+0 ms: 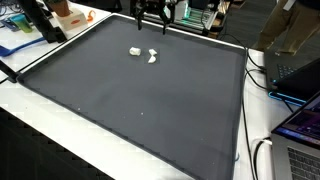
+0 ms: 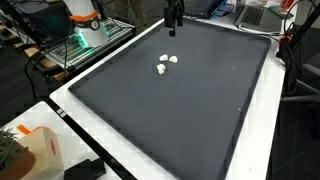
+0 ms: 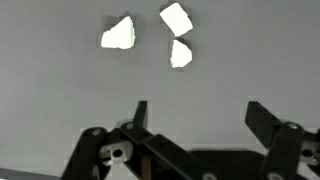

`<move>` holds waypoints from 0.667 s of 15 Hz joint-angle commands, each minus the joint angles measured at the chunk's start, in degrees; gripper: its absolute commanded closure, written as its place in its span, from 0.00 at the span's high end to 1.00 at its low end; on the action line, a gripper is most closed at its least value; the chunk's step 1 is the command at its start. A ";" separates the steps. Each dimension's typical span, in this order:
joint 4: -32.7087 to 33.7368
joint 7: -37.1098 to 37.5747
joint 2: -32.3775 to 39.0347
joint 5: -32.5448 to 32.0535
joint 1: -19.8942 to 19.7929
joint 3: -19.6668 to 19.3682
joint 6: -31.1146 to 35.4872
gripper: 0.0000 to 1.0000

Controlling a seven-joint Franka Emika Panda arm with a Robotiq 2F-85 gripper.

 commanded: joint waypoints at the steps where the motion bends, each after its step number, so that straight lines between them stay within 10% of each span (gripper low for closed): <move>1: 1.13 0.11 0.54 0.31 1.11 -1.13 -1.04 1.00; 10: 17.07 2.54 9.34 -1.64 1.23 -1.46 -20.64 1.00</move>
